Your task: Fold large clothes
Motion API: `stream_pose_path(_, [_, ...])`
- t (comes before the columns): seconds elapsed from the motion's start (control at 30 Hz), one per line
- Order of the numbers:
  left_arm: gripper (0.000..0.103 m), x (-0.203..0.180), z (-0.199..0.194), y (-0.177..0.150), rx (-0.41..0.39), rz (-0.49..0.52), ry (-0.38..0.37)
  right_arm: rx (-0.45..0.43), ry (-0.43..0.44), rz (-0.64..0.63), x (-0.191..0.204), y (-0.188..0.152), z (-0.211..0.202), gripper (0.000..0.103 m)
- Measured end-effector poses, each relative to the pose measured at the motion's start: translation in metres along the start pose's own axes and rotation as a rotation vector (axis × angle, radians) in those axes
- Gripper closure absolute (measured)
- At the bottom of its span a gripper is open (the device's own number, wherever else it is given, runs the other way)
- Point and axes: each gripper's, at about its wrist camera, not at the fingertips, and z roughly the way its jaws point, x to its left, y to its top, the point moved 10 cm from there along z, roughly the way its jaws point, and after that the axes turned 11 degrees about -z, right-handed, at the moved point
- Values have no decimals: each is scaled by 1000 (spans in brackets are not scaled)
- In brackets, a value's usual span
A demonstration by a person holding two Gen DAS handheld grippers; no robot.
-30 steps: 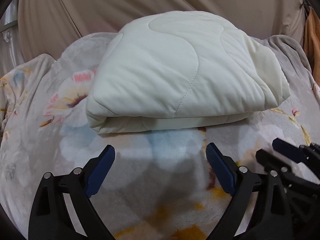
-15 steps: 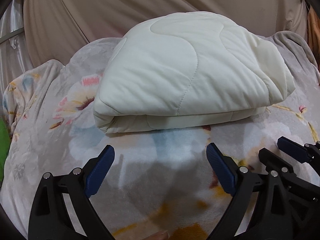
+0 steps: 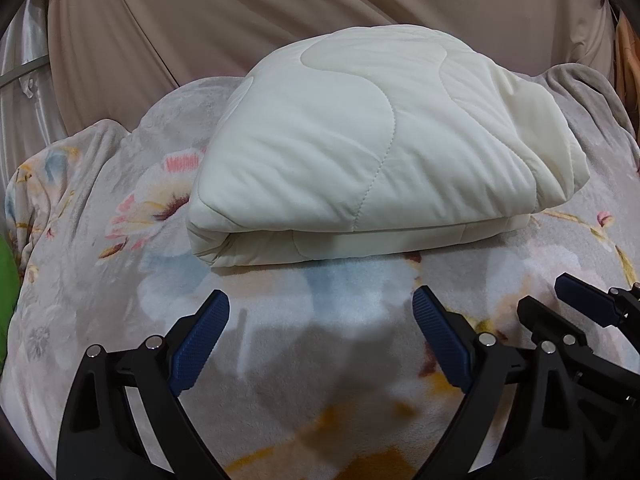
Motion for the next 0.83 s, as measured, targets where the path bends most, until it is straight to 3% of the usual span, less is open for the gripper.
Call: stream_pose_path(0.83, [16,1,-6,2,-25,13,3,-18,-71,-1,6,2,-10,67])
